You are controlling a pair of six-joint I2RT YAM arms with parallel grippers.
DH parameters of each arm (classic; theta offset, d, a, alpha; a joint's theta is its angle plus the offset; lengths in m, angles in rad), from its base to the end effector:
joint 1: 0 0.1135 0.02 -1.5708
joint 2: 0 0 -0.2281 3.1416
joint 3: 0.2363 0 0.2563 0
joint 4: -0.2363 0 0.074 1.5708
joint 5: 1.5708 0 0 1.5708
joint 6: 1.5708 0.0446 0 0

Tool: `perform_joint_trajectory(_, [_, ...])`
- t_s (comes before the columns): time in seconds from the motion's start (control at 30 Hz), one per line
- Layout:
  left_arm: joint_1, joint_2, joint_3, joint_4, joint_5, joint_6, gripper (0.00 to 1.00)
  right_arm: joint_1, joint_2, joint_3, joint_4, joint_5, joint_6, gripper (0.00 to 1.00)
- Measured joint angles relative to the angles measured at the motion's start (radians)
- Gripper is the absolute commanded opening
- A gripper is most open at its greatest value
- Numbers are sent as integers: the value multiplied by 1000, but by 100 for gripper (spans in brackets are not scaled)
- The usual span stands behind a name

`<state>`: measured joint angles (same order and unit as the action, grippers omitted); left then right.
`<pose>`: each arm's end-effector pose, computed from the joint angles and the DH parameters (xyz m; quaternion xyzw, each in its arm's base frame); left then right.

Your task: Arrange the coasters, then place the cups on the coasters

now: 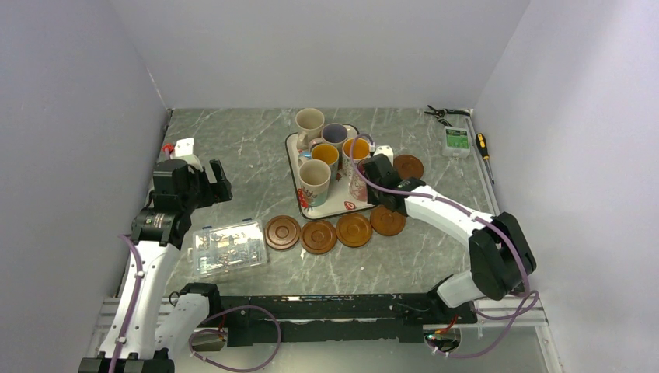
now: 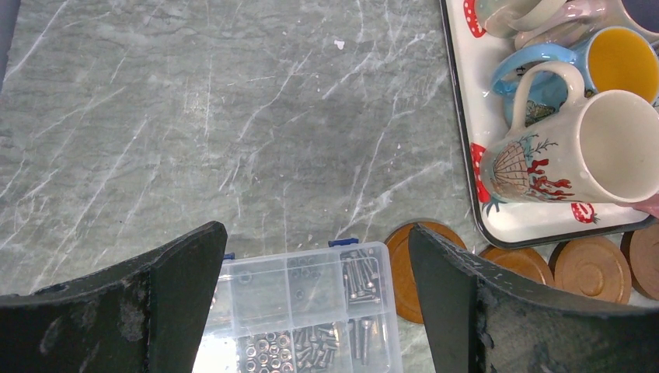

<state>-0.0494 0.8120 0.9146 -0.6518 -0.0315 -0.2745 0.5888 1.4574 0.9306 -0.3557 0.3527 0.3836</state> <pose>0.2057 -0.0088 0.3023 -0.1056 0.8659 -0.0653 0.4846 0.2691 0.1612 0.1772 -0.0360 0.9280 0.0092 0.3708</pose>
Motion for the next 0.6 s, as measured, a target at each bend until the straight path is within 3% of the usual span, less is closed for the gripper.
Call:
perform_joint_trajectory(0.03, [0, 1, 0, 0, 0, 0, 94, -2, 0, 0, 8, -7, -7, 0])
perform_joint_trajectory(0.27, [0, 3, 0, 0, -1, 0, 94, -11, -28, -2, -7, -58, -67, 0])
perform_joint_trajectory(0.6, [0, 3, 0, 0, -5, 0, 94, -11, -336, -6, -158, -135, -177, 0])
